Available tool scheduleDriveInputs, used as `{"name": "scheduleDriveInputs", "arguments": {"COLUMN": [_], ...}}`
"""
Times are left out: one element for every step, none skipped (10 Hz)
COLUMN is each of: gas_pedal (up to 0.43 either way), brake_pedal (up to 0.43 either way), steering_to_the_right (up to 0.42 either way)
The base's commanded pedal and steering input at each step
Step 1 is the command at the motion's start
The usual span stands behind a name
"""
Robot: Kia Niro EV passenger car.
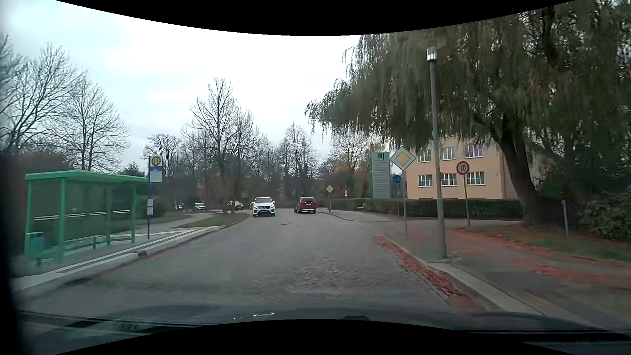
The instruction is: Follow the waypoints while adhering to traffic rules and regulations
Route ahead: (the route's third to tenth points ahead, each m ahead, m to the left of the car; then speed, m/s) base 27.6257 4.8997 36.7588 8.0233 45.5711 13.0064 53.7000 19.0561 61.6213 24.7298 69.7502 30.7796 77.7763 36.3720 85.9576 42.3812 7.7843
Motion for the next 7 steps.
{"name": "scheduleDriveInputs", "arguments": {"gas_pedal": [0.11, 0.11, 0.118, 0.118, 0.118, 0.118, 0.13], "brake_pedal": [0.0, 0.0, 0.0, 0.0, 0.0, 0.0, 0.0], "steering_to_the_right": [-0.01, -0.01, -0.009, -0.01, -0.009, -0.009, -0.009]}}
